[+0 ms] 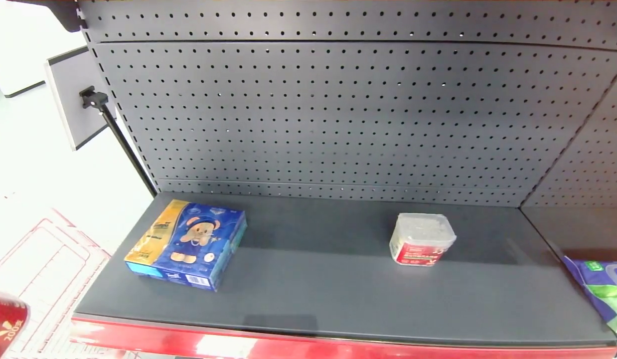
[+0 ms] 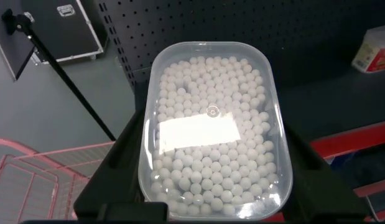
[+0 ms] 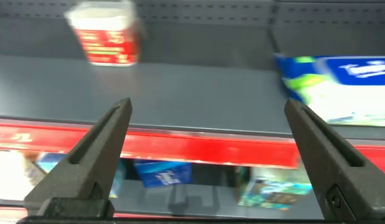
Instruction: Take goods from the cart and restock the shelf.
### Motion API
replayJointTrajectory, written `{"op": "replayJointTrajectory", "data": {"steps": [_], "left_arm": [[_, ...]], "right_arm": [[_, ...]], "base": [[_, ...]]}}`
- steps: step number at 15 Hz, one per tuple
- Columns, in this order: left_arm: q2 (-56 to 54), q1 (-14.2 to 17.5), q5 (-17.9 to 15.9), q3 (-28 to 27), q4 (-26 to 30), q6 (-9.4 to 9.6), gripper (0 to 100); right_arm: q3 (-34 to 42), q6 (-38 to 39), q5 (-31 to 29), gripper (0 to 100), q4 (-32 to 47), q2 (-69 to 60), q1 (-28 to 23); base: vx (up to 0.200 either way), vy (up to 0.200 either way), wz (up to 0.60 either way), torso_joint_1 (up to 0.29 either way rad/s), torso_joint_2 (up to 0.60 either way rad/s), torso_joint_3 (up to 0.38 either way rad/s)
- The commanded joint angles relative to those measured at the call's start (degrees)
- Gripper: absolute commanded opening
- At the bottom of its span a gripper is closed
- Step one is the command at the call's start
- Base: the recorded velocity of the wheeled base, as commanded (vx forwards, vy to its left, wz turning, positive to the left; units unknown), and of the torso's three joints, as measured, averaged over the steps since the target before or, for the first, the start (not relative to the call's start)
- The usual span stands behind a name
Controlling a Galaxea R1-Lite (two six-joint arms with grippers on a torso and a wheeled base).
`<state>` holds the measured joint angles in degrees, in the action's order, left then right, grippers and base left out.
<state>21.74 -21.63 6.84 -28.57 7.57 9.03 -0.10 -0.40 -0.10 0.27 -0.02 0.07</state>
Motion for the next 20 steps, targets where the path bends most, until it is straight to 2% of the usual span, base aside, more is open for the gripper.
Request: {"op": "replayJointTrajectory", "data": {"steps": [1,4,7,9,10,11,12,14,15,17,19,20], "left_arm": [[0.15,0.01,0.02,0.01,-0.01,0.02,0],[0.15,0.01,-0.07,0.10,-0.01,0.28,0],[-0.03,0.01,-0.07,0.80,0.08,1.51,0],[0.50,0.01,-1.13,0.54,0.08,2.48,0],[0.94,0.01,-1.65,0.01,-0.19,2.83,0],[1.38,0.01,-1.83,-0.25,-0.19,2.83,0],[1.38,0.01,-1.83,0.10,-0.19,2.92,0],[2.87,0.01,-1.65,-0.25,-0.28,2.83,0],[4.02,0.01,-1.74,-0.87,-0.28,2.66,0],[6.56,0.01,-2.27,-1.84,-1.24,0.37,0],[8.94,0.01,-6.05,-1.84,-3.62,-1.30,0],[10.87,0.01,-8.60,-2.01,-4.23,-3.14,0]], "right_arm": [[0.01,-0.04,0.01,100,0.00,0.02,0.01],[0.01,-0.04,0.01,100,0.00,0.38,0.10],[-0.08,-0.04,-0.08,100,0.17,0.29,-0.25],[-0.34,-0.39,-0.08,100,0.08,0.02,-0.07],[-9.83,-0.39,0.36,100,0.35,8.11,0.10],[-22.58,3.04,0.62,100,-0.09,22.96,0.28],[-27.68,3.21,2.56,100,0.17,28.76,1.42],[-31.46,-4.87,8.54,100,-0.36,40.45,5.02],[-33.30,-4.96,10.20,100,-1.67,47.05,7.05],[-32.33,-6.45,16.45,100,-8.00,59.35,9.07],[-31.89,-12.08,25.59,100,-12.75,67.88,9.07],[-32.60,-16.82,35.34,100,-15.30,75.35,8.98]], "base": [[0.000,-0.200,0.00,0.002,0.01,0.002],[0.000,-0.200,0.00,0.002,0.00,0.002],[0.000,-0.200,0.00,0.002,0.00,0.002],[0.000,0.000,0.00,0.000,0.00,0.000],[0.000,0.000,0.00,0.000,0.00,0.000],[0.000,0.000,0.00,0.000,0.00,0.000],[0.000,0.000,0.00,0.000,0.00,0.000],[0.000,0.000,0.00,0.000,0.00,0.000],[0.000,0.000,0.00,0.000,0.00,0.000],[0.000,0.000,0.00,0.000,0.00,0.000],[0.000,0.000,0.00,0.000,0.00,0.000],[0.000,0.000,0.00,0.000,0.00,0.000]]}}
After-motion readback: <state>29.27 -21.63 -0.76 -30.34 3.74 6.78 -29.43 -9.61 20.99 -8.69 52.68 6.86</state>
